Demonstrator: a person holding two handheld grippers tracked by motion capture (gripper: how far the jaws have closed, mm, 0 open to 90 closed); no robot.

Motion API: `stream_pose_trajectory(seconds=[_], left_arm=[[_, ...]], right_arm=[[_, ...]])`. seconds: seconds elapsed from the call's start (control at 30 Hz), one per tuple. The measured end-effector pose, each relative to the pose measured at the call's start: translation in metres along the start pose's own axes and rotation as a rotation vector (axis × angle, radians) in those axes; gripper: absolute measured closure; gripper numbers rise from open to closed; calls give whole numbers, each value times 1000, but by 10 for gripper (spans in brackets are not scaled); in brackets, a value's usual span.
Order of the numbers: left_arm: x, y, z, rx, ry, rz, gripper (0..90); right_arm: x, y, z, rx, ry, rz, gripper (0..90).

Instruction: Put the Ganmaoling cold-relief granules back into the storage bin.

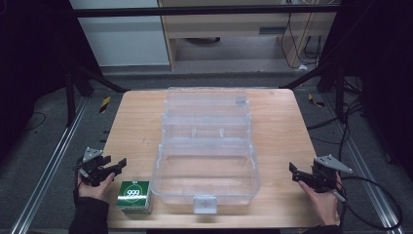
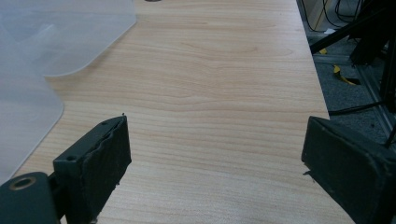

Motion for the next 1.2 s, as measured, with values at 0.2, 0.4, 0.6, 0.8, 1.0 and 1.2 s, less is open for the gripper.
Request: stream_pose_trajectory(seconds=[0.2,0.4,0.6,0.8,1.0,1.2], left_arm=[[-7,5,5,50,5,-35,302],[-16,11,12,115,-1,-107,293],[-28,15,25,188,-25,-200,279],[-42,16,36,265,-46,-248,264],[-58,20,47,350,-83,-309,257],[-68,29,52,430,-125,-393,235]], right_arm=[[2,-2,-1,-9,-11,12,77],[3,-3,1,-13,-3,23,81],[3,-4,2,-18,1,26,82],[4,-5,1,-19,2,40,82],[5,-5,1,-21,1,48,81],[5,-6,1,-28,1,53,81]])
Point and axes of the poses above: each handheld gripper's, and its own axes: z roughly backward along the jaws, x roughly out of its underside, y roughly to its right, the point moved 3 cm from there along -z, roughly forward along the jaws, and after that the axes turned 6 degrees about y, right-handed, at the moved point
